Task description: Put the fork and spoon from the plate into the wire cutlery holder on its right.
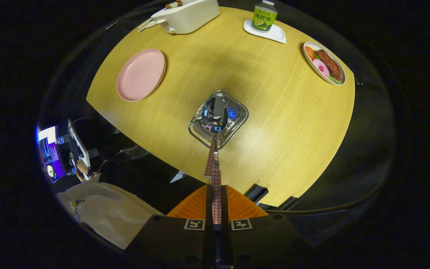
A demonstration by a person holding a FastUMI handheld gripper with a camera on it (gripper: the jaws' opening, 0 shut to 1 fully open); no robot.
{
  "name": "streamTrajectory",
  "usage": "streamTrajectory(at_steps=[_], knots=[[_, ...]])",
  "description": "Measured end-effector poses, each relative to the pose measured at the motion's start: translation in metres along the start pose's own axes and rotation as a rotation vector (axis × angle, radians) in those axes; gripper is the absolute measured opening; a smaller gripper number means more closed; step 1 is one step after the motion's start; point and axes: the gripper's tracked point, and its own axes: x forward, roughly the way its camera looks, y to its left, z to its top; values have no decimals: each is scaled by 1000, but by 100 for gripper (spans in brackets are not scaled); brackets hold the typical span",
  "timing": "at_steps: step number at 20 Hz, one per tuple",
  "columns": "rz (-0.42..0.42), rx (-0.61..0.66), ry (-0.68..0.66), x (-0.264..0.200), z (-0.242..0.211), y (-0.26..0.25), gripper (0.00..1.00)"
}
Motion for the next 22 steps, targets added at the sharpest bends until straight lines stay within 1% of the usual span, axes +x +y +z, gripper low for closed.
streamTrajectory(at_steps=[5, 10, 17, 20, 22], knots=[[31, -34, 127, 14, 11, 1, 11], [26, -25, 233, 21, 20, -7, 11], [41, 33, 256, 28, 36, -8, 13], [67, 76, 212, 24, 47, -4, 19], [86, 84, 159, 17, 57, -3, 34]])
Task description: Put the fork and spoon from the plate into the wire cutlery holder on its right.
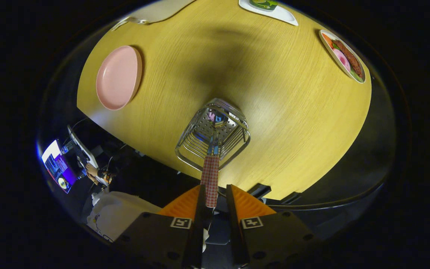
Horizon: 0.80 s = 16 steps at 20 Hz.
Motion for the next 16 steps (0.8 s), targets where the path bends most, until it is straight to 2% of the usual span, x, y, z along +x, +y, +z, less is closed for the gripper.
streamTrajectory(at_steps=[1, 3, 4, 5, 6, 16], knots=[[11, -1, -32, -3, 1, 1, 53], [43, 7, -95, -15, 8, 7, 77], [75, 18, -135, -21, 11, 13, 77], [93, 29, -175, -27, 12, 16, 89], [104, 39, -216, -34, 17, 19, 98], [149, 135, -595, -117, -5, 30, 99]])
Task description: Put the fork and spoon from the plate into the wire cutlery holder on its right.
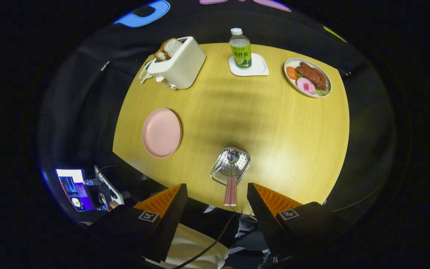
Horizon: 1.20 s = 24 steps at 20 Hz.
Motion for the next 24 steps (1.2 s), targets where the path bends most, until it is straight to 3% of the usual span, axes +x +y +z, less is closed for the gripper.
streamTrajectory(at_steps=[5, 12, 17, 20, 24], knots=[[-39, -29, -243, -49, 13, 25, 100], [2, 47, -652, -110, 41, 77, 99], [-32, 66, -954, -152, 66, 81, 99], [-73, 18, -1099, -178, 73, 78, 99], [-171, -140, -1246, -202, 70, 80, 99]])
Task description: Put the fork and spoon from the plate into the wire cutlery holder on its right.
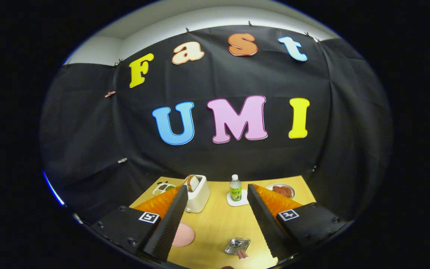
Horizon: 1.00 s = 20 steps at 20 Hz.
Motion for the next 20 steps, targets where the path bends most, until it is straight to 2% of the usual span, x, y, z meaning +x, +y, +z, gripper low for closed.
streamTrajectory(at_steps=[2, 5, 8, 11, 12, 17, 20], knots=[[8, -34, -70, -16, 8, 8, 99], [1, 19, -128, -38, 2, 21, 99], [-35, 8, -245, -49, 2, 28, 99], [-208, 30, -284, -59, -23, 17, 98], [-235, 44, -270, -61, -34, 17, 99], [-231, 156, -288, -67, -57, 32, 99], [-246, 139, -313, -64, -61, 32, 99]])
